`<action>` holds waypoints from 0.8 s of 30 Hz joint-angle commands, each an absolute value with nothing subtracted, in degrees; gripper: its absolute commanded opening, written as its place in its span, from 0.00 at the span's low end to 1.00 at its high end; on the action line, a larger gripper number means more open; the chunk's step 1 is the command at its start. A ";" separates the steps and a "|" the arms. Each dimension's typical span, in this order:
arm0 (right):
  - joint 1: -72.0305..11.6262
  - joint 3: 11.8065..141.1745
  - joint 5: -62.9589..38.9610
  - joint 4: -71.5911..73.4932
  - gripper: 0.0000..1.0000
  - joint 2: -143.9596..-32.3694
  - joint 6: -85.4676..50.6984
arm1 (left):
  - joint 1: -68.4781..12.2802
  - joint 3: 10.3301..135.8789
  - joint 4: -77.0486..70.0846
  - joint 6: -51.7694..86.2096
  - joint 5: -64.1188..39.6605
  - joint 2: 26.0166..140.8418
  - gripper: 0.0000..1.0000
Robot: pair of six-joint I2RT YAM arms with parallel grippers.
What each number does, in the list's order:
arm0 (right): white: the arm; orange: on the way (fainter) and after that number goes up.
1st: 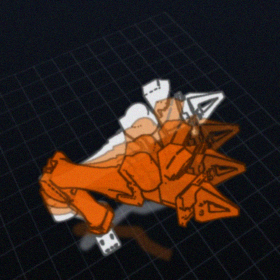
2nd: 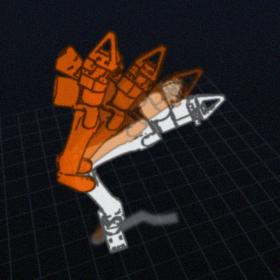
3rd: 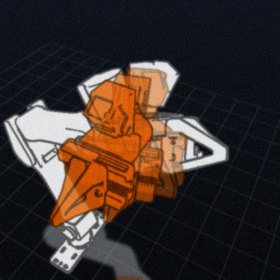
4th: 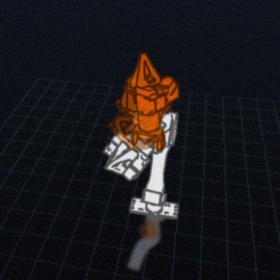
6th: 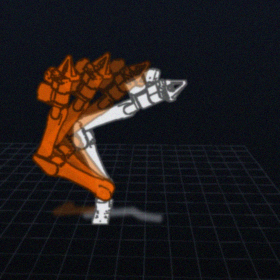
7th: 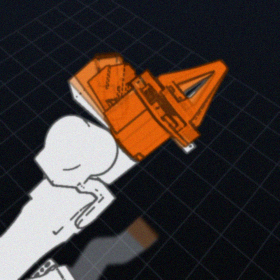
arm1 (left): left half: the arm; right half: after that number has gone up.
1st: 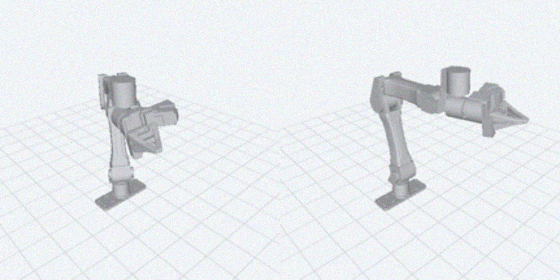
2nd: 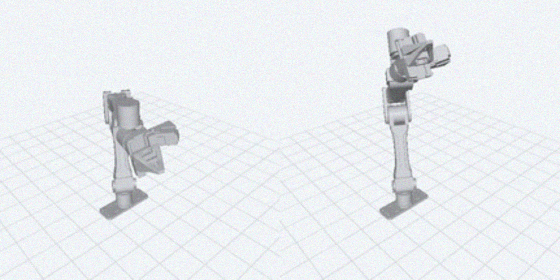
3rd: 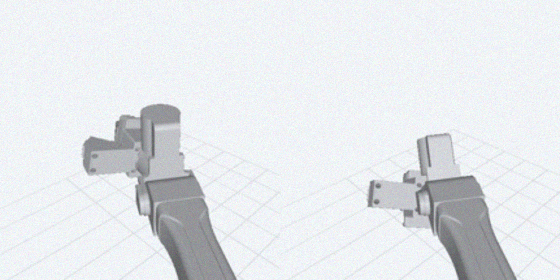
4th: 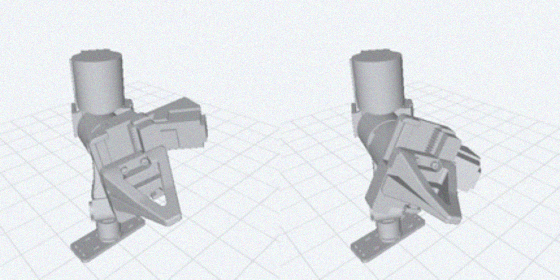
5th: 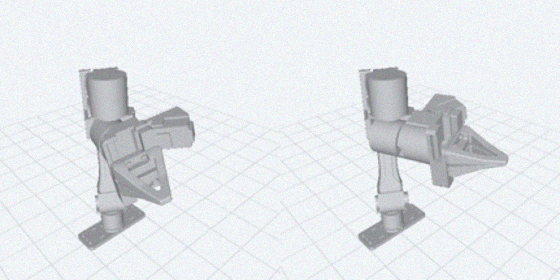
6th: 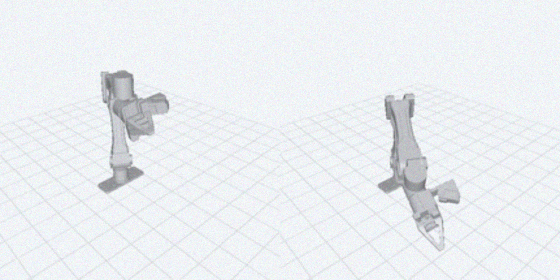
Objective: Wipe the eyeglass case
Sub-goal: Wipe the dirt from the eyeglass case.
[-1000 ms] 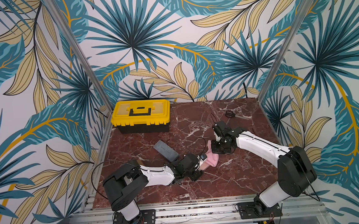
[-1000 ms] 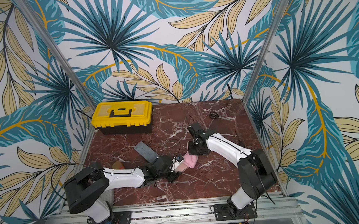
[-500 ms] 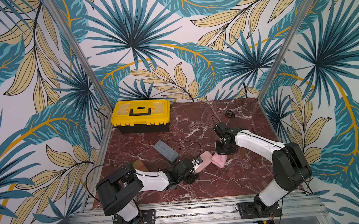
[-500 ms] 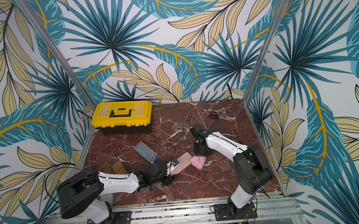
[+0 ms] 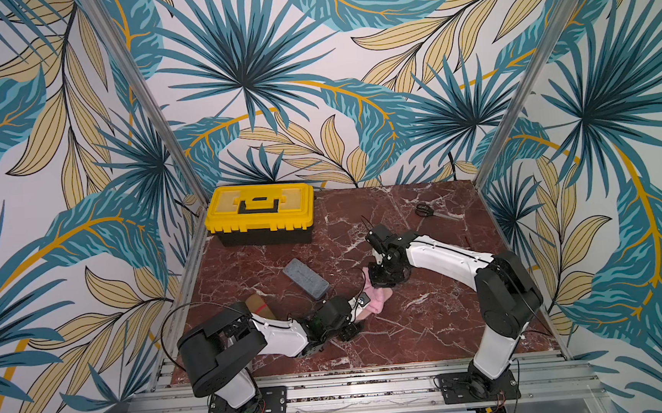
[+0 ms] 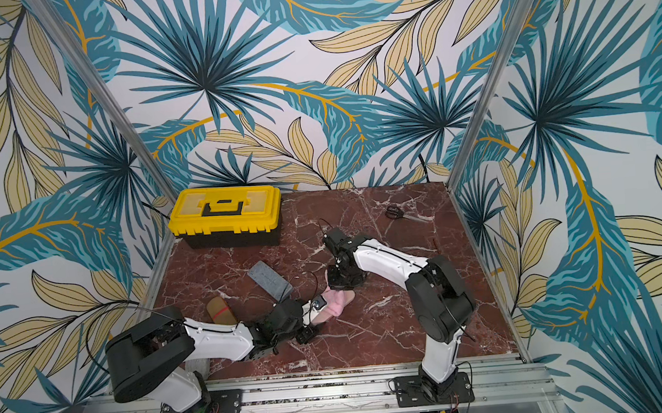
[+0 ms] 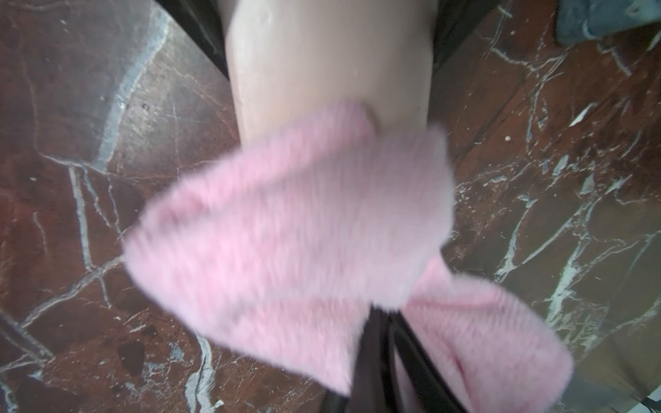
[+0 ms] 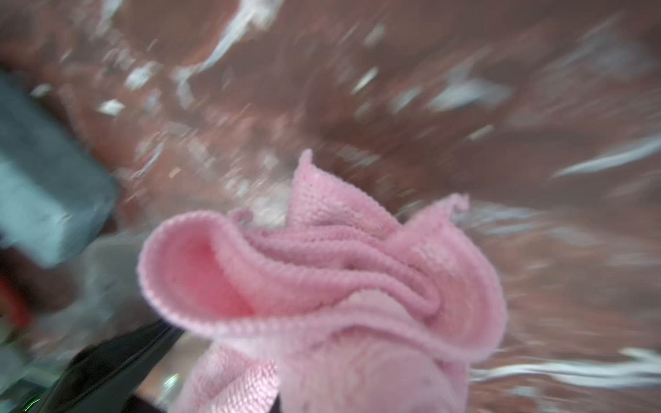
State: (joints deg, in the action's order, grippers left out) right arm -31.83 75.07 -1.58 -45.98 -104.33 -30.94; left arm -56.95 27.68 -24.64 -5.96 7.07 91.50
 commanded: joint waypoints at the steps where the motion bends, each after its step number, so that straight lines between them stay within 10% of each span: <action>1: -28.96 78.82 22.77 -56.79 0.00 -107.71 -23.65 | -57.27 26.11 -29.73 -7.80 6.88 91.74 0.09; 12: -36.65 97.79 3.70 -55.90 0.00 -122.07 -22.02 | -57.44 27.16 -28.35 -6.74 10.32 93.62 0.00; 24: -39.16 80.88 -23.82 -45.13 0.00 -117.68 -25.95 | -56.14 29.37 -24.00 -1.20 13.03 95.03 0.00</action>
